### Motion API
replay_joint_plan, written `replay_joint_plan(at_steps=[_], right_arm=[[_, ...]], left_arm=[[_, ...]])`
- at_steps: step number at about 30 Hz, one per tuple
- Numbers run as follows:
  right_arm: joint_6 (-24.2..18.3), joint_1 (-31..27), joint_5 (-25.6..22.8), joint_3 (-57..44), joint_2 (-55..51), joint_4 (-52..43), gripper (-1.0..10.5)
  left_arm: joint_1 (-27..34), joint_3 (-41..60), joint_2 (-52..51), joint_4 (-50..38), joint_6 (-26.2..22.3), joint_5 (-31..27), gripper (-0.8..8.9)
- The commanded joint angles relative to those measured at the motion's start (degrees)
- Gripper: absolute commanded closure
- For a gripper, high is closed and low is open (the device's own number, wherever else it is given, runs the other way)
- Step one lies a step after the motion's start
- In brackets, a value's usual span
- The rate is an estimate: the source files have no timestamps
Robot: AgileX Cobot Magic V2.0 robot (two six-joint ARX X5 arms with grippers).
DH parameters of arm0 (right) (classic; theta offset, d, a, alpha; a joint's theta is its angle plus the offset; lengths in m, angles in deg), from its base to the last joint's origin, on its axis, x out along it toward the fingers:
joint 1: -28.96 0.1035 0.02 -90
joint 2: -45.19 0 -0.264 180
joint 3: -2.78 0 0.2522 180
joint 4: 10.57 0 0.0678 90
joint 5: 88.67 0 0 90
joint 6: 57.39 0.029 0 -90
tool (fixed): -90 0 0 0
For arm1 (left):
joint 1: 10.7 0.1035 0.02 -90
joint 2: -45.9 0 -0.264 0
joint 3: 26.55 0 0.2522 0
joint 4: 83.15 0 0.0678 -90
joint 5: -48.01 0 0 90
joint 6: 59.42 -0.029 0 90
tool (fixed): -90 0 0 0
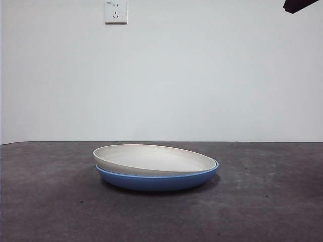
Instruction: Pick up the white plate, put it on the blue plate, put it on desk
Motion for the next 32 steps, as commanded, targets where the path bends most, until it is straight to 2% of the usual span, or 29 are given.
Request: replay_joint_plan(at_steps=[1, 26, 30, 32], right_arm=[[-0.8, 0.5, 0.0, 1.2, 0.4, -0.6, 9.4], [-0.9, 0.5, 0.0, 1.2, 0.4, -0.5, 9.4], [-6.2, -1.7, -4.3, 0.9, -1.5, -4.2, 9.4], [-6.8, -3.9, -5.7, -0.4, -3.4, -9.8, 9.4]], left_arm=[[0.1, 1.2, -0.1, 0.4, 1.4, -0.1, 8.04], [0.1, 1.2, -0.1, 0.4, 1.4, -0.1, 8.04], [0.1, 1.2, -0.1, 0.4, 1.4, -0.1, 8.04], [0.1, 1.2, -0.1, 0.4, 1.4, -0.1, 8.04]])
